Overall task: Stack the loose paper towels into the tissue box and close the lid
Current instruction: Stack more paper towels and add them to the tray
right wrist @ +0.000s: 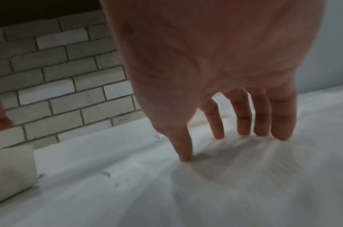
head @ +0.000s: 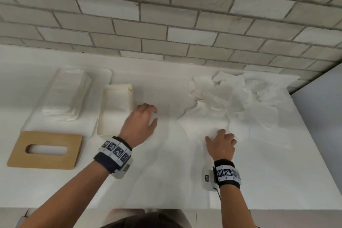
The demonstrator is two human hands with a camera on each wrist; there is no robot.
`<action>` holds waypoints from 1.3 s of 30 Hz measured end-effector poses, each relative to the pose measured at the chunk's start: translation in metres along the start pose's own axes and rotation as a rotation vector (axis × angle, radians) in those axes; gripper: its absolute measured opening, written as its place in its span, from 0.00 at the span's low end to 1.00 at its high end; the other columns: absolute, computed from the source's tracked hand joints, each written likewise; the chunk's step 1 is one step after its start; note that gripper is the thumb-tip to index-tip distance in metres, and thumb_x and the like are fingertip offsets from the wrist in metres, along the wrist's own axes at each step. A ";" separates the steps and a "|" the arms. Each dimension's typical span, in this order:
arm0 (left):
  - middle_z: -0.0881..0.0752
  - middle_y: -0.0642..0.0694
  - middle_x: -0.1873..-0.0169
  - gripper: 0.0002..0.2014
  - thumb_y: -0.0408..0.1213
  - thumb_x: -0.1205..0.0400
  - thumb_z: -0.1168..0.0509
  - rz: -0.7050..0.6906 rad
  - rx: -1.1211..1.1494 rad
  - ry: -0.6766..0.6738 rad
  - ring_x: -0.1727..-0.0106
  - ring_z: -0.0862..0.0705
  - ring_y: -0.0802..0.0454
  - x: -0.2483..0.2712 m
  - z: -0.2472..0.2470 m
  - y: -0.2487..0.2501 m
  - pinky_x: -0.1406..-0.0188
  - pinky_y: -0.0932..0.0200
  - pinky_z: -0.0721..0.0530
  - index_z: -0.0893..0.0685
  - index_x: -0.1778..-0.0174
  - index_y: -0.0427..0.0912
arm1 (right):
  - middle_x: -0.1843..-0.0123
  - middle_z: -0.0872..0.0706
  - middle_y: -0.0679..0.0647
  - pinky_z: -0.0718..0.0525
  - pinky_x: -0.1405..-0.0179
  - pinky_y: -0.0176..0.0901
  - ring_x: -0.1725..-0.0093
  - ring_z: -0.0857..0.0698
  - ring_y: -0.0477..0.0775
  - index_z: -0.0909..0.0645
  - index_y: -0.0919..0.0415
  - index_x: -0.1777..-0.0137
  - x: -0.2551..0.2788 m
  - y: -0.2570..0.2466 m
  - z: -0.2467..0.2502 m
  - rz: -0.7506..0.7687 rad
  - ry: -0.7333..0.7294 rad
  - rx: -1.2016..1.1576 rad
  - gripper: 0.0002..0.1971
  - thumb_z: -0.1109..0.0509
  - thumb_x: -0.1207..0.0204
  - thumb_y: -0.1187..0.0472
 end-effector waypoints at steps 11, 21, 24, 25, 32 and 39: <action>0.10 0.53 0.53 0.23 0.64 0.09 0.42 0.175 0.103 -0.414 0.49 0.12 0.47 0.021 -0.085 0.054 0.46 0.46 0.12 0.16 0.51 0.48 | 0.41 0.12 0.52 0.16 0.43 0.48 0.40 0.11 0.58 0.18 0.57 0.36 0.035 0.001 -0.001 0.141 -0.186 -0.502 0.12 0.24 0.16 0.56; 0.04 0.49 0.43 0.18 0.54 0.08 0.35 0.379 1.039 -0.194 0.41 0.05 0.48 0.001 -0.046 0.076 0.36 0.41 0.08 0.09 0.36 0.45 | 0.40 0.07 0.43 0.07 0.41 0.53 0.40 0.07 0.49 0.23 0.39 0.31 0.081 -0.048 0.073 0.350 -0.214 -1.078 0.23 0.18 0.19 0.58; 0.03 0.46 0.48 0.10 0.41 0.10 0.29 0.345 1.057 -0.046 0.47 0.04 0.48 -0.005 -0.027 0.071 0.48 0.50 0.07 0.08 0.37 0.40 | 0.45 0.08 0.38 0.10 0.46 0.45 0.46 0.08 0.43 0.19 0.43 0.40 0.086 -0.061 0.078 0.303 -0.032 -1.100 0.14 0.18 0.18 0.49; 0.03 0.47 0.49 0.10 0.40 0.11 0.27 0.330 1.051 -0.023 0.49 0.04 0.50 -0.005 -0.020 0.069 0.51 0.55 0.07 0.08 0.38 0.40 | 0.47 0.09 0.38 0.11 0.49 0.42 0.50 0.09 0.43 0.18 0.45 0.42 0.088 -0.067 0.080 0.301 0.013 -1.116 0.12 0.18 0.18 0.48; 0.04 0.42 0.58 0.15 0.47 0.11 0.27 0.343 1.072 0.028 0.56 0.07 0.52 0.000 0.024 0.028 0.57 0.58 0.13 0.08 0.43 0.37 | 0.64 0.19 0.56 0.23 0.58 0.48 0.63 0.25 0.50 0.18 0.51 0.55 0.099 -0.125 0.069 0.335 0.090 -1.171 0.13 0.24 0.13 0.46; 0.17 0.40 0.69 0.25 0.56 0.08 0.36 0.388 0.742 0.335 0.67 0.20 0.44 0.011 0.116 -0.084 0.63 0.46 0.23 0.20 0.59 0.36 | 0.55 0.13 0.34 0.19 0.48 0.41 0.57 0.16 0.39 0.20 0.45 0.40 0.122 -0.225 0.040 0.330 -0.138 -1.181 0.05 0.36 0.07 0.56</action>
Point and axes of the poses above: each hand's wrist, its own x-axis away from the middle knuckle, its own z-axis out of the back of the hand, y = z × x, the point moved 5 cm from there along -x, towards the middle knuckle
